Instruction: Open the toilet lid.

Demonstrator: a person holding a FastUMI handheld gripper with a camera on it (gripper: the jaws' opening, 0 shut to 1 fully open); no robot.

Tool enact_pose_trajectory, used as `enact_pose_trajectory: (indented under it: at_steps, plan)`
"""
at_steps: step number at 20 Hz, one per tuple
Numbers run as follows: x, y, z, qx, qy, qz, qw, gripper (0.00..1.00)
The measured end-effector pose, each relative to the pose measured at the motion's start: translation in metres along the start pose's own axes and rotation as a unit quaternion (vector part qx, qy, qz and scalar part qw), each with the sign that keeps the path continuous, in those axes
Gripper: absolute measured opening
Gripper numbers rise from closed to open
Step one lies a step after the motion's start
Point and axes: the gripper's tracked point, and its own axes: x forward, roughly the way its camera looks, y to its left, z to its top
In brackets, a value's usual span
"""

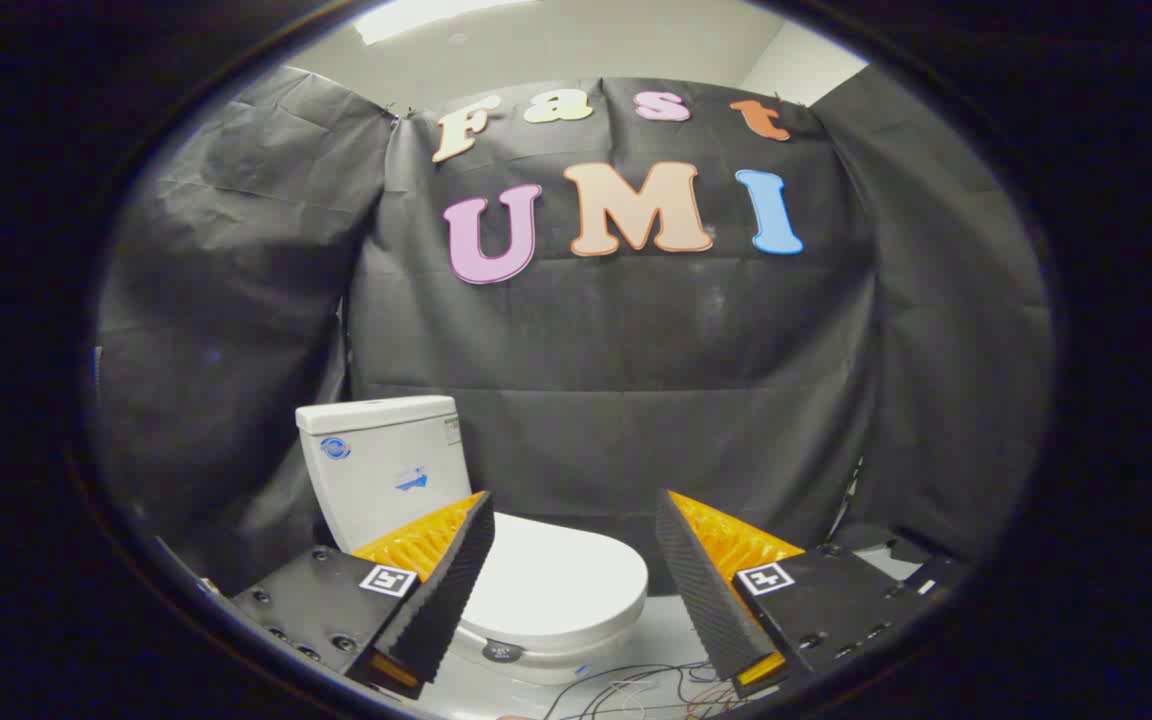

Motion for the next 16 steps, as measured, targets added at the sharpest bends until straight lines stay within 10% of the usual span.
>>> enact_pose_trajectory:
  at_steps: [16]
  plan:
    - [0.040,0.062,-0.017,0.107,-0.032,-0.021,0.994,0.95]
